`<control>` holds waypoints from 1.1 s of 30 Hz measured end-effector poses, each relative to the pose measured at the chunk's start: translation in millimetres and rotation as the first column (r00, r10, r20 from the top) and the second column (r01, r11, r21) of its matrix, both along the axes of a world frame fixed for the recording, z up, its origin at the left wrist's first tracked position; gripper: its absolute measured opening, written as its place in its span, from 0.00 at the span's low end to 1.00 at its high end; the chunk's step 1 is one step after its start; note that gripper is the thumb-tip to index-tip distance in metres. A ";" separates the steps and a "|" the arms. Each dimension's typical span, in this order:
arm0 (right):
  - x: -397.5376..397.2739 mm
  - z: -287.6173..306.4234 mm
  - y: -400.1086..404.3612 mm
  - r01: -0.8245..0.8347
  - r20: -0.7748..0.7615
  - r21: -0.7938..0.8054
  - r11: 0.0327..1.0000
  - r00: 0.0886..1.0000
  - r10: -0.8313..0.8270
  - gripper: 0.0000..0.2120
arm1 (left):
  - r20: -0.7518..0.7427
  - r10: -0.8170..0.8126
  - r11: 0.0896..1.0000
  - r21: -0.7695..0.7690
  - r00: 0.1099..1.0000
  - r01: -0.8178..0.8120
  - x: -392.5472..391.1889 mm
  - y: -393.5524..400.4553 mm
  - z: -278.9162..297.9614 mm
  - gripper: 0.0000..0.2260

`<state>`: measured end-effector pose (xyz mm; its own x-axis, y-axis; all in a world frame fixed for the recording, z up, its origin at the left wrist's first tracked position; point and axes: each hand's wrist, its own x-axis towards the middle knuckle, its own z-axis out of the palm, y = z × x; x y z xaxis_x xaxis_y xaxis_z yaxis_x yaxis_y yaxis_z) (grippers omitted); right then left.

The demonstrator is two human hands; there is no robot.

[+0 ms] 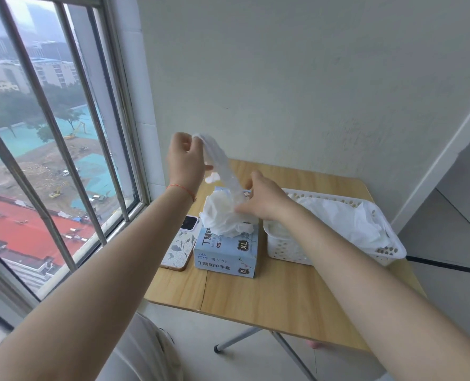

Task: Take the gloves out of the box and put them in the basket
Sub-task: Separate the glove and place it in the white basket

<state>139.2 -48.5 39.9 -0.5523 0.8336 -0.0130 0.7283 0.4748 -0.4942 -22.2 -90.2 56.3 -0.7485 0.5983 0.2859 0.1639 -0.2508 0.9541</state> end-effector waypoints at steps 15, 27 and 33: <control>-17.5 -26.6 -1.3 -0.251 0.392 0.021 0.968 0.893 0.222 0.12 | -0.243 0.060 0.959 -0.253 0.968 -0.123 -12.1 -15.1 -8.9 0.07; 2.8 28.6 -6.8 -0.155 -0.540 -0.149 0.976 0.840 0.051 0.17 | -0.215 -0.479 0.865 -0.284 0.851 0.414 20.0 -22.9 21.4 0.10; 20.5 32.7 1.4 -0.152 -0.702 -0.342 0.927 0.697 -0.145 0.08 | 0.059 -0.643 0.660 -0.464 0.764 0.591 5.4 -24.9 13.4 0.19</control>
